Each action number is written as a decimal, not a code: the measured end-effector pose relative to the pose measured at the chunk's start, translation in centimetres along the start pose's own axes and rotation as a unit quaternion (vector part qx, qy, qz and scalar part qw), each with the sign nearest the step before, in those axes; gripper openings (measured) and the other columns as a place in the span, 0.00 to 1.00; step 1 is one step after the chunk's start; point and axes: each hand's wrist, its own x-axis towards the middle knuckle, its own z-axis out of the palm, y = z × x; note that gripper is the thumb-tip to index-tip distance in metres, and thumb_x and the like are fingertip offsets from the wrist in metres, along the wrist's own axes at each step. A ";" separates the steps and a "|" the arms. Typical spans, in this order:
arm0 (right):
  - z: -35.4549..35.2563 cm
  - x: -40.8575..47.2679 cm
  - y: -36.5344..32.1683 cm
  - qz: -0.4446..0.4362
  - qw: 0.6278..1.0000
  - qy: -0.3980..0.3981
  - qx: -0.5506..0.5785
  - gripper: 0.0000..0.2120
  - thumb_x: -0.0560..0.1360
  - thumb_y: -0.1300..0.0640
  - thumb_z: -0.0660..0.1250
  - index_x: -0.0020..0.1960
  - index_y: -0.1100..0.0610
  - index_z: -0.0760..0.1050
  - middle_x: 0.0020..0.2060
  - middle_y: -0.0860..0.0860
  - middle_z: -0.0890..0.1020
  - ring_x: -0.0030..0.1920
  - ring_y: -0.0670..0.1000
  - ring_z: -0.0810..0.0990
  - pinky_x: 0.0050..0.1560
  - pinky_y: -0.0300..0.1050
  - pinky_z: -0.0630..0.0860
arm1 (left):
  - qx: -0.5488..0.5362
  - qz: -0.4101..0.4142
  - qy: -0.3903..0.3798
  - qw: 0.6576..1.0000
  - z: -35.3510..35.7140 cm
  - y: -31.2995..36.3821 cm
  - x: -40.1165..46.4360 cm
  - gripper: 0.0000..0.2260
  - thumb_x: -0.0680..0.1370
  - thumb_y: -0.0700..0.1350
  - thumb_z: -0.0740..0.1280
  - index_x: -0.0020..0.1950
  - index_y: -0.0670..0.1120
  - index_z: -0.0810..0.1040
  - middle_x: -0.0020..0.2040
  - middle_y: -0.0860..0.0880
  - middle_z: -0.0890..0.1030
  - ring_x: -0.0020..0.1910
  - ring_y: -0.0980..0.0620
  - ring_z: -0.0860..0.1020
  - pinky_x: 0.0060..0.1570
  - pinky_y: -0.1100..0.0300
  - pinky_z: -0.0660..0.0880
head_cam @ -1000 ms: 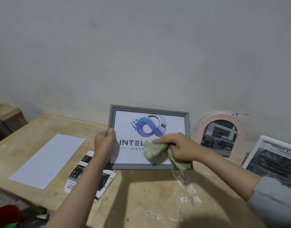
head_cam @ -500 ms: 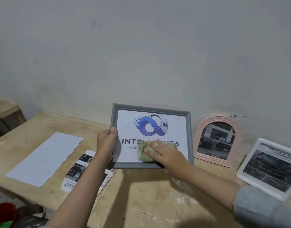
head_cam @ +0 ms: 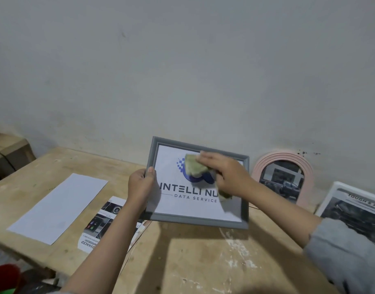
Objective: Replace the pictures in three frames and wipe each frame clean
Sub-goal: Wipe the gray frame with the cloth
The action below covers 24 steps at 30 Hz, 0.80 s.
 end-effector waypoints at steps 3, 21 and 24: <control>1.4 2.1 1.4 -0.028 0.991 0.032 -0.123 0.32 0.66 0.70 0.63 0.69 0.54 0.69 0.70 0.58 0.69 0.64 0.66 0.72 0.45 0.59 0.80 | -0.014 -0.003 -0.016 1.000 0.3 0.1 -0.1 0.14 0.81 0.45 0.59 0.36 0.43 0.66 0.34 0.45 0.64 0.36 0.51 0.63 0.37 0.57 0.59; 5.0 -6.0 -0.6 -0.010 0.973 -0.213 0.089 0.34 0.67 0.71 0.54 0.69 0.47 0.70 0.68 0.46 0.71 0.68 0.46 0.69 0.66 0.45 0.69 | -0.063 -0.063 0.027 0.996 -0.4 -1.2 1.6 0.11 0.81 0.47 0.60 0.40 0.43 0.70 0.39 0.45 0.67 0.40 0.50 0.65 0.36 0.58 0.61; 2.5 -3.4 -0.8 0.024 0.976 -0.175 0.125 0.31 0.68 0.70 0.53 0.66 0.50 0.73 0.64 0.46 0.77 0.65 0.46 0.73 0.67 0.40 0.68 | -0.081 -0.082 0.018 0.993 -0.1 -1.4 1.1 0.10 0.79 0.49 0.61 0.42 0.45 0.71 0.40 0.46 0.69 0.41 0.50 0.67 0.40 0.56 0.64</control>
